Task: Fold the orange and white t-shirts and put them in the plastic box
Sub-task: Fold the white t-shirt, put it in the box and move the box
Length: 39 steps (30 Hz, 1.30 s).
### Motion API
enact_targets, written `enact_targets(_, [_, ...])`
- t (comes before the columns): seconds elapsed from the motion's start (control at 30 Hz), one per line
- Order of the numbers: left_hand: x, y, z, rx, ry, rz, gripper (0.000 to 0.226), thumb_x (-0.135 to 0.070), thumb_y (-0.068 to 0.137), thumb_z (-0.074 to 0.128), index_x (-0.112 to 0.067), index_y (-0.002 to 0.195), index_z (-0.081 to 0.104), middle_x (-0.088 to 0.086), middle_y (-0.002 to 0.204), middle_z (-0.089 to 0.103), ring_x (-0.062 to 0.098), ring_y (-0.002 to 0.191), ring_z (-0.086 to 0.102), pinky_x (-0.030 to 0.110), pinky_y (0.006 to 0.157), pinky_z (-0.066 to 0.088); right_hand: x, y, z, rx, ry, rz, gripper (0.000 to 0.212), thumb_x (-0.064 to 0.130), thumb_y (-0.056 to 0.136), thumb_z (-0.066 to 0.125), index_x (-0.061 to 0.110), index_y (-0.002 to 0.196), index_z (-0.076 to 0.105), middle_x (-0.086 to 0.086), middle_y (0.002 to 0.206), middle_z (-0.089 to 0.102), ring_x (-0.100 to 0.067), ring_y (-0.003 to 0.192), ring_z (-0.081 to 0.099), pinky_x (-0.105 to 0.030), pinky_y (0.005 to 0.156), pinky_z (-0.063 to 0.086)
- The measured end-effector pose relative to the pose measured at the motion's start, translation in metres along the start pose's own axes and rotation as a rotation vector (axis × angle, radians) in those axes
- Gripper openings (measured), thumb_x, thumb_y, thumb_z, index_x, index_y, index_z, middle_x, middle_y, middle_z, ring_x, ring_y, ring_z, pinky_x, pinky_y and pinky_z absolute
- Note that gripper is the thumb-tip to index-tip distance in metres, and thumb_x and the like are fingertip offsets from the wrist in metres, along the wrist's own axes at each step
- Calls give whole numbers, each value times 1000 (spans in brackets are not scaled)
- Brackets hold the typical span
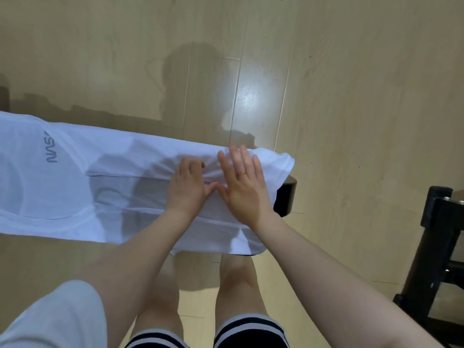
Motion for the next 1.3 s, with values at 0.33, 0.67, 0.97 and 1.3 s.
enact_targets(0.33, [40,-15,-37,138,-161,-444,41,-29,89,54,-3,120,45,16,131,37,34,118,44,39,95,38,-38,-21,-19,287,-163,377,77,42,91,43,10,148,2,-11,158,0,-28,146,2,-48,116,7])
enact_targets(0.67, [175,-48,-116,-70,-475,-754,35,-18,92,46,-6,125,44,14,133,41,32,114,48,33,92,38,175,71,-5,383,-1,-260,37,21,88,37,3,116,54,-19,139,42,-38,118,48,-39,86,43])
enact_targets(0.97, [308,0,-165,-194,-253,-473,37,-4,92,36,-10,126,50,12,131,48,33,113,51,42,89,45,270,155,74,264,-8,-165,20,9,88,49,-1,102,58,-20,104,57,-39,91,56,-36,61,35])
enact_targets(1.3, [349,81,-182,427,479,-30,52,7,81,35,-13,129,40,10,124,53,29,125,39,49,115,10,306,203,96,341,-119,77,18,14,88,47,5,104,50,-13,109,53,-35,90,55,-34,61,34])
Point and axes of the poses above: each hand's wrist, its own y-axis towards the middle knuckle, its own z-axis out of the palm, x = y × z, the point moved 5 cm from there along y, towards the middle knuckle
